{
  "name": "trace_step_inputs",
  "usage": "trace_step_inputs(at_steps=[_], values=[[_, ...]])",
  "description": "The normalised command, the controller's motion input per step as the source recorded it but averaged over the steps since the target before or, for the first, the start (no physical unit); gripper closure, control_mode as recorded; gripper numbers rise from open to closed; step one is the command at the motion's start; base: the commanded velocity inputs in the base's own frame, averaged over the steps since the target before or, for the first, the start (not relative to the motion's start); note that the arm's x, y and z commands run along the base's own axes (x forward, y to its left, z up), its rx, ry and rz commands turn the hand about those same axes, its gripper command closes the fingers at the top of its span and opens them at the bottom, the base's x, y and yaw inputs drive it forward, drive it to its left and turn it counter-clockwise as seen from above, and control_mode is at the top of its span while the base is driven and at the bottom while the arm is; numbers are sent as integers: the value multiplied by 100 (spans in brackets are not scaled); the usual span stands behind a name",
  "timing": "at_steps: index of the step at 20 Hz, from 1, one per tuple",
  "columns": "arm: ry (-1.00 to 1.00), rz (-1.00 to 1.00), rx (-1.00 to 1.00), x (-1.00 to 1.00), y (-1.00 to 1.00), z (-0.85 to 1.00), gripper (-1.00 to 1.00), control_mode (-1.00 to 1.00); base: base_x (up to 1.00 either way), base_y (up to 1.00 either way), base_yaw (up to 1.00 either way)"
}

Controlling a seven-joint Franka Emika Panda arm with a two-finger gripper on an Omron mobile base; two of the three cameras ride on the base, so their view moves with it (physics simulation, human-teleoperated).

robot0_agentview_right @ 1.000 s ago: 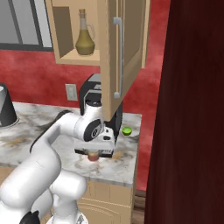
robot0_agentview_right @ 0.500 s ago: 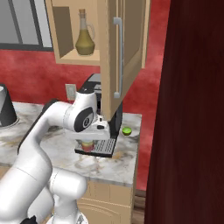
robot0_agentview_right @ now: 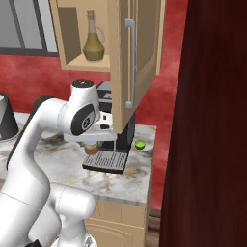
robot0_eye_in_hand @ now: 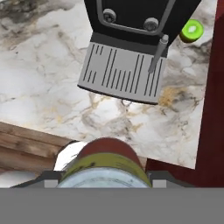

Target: Pick the canned food and jam from the counter and place them in the cabinets closest to them.

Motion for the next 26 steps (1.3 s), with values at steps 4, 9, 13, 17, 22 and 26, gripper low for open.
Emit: trace_step_inputs(at_steps=[4, 9, 13, 17, 22, 26], values=[[-7, 0, 0, 0, 7, 68, 100, -100, 0, 0, 0], [-12, 0, 0, 1, 1, 65, 100, -100, 0, 0, 0], [-9, 0, 0, 1, 0, 63, 100, -100, 0, 0, 0], [-8, 0, 0, 2, 0, 58, 100, -100, 0, 0, 0], [-3, 0, 0, 14, 0, 51, 100, -100, 0, 0, 0], [-1, 0, 0, 28, 0, 45, 100, -100, 0, 0, 0]])
